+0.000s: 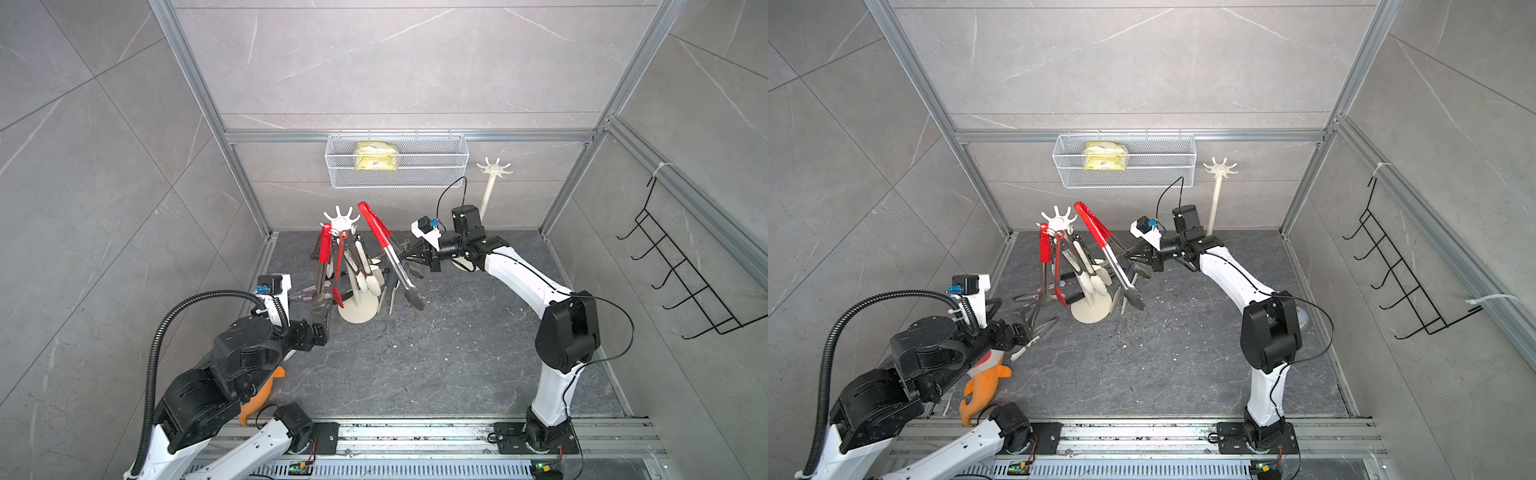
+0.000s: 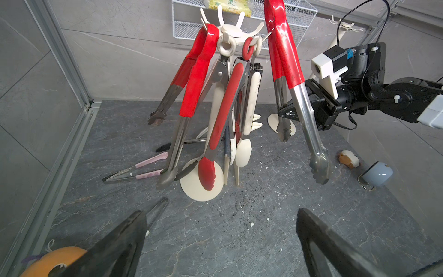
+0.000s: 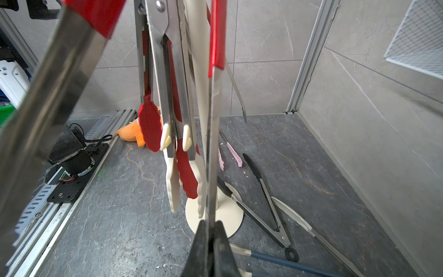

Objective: Hang food tongs on kitchen utensil racks
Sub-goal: Hang the food tongs on the rack.

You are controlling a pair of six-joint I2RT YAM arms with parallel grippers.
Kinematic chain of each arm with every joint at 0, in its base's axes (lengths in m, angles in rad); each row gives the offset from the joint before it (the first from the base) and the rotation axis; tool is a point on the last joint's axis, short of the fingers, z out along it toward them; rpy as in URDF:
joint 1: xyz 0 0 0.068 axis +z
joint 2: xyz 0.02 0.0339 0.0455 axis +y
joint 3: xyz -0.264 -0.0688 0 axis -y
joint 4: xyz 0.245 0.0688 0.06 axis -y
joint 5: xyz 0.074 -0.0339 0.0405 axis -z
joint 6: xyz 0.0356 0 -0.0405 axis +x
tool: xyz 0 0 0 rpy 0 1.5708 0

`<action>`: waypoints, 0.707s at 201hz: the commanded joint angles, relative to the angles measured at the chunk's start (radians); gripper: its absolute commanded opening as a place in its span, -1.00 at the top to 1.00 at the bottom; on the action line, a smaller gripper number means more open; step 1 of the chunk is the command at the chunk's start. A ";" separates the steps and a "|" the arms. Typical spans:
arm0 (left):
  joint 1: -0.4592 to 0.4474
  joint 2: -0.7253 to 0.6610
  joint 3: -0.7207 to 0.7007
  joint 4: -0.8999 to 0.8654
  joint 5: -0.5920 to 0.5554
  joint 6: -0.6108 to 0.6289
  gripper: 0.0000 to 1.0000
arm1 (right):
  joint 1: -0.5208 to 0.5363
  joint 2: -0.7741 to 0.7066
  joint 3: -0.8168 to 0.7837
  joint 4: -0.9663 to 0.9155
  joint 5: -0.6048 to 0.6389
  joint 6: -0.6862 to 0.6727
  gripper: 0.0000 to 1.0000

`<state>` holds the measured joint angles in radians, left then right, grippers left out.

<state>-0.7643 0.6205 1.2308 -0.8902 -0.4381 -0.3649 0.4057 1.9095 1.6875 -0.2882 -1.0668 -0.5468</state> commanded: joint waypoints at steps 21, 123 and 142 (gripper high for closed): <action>-0.004 -0.007 -0.003 0.026 0.003 -0.011 -0.99 | 0.016 0.023 0.051 -0.021 -0.028 -0.003 1.00; -0.003 -0.010 -0.001 0.022 -0.001 -0.011 -0.99 | 0.031 0.037 0.062 -0.059 -0.020 -0.027 1.00; -0.003 -0.010 -0.001 0.022 -0.001 -0.011 -0.99 | 0.032 0.038 0.060 -0.068 -0.018 -0.034 1.00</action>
<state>-0.7643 0.6182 1.2308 -0.8906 -0.4385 -0.3668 0.4282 1.9423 1.7149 -0.3302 -1.0668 -0.5583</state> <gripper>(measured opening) 0.994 0.057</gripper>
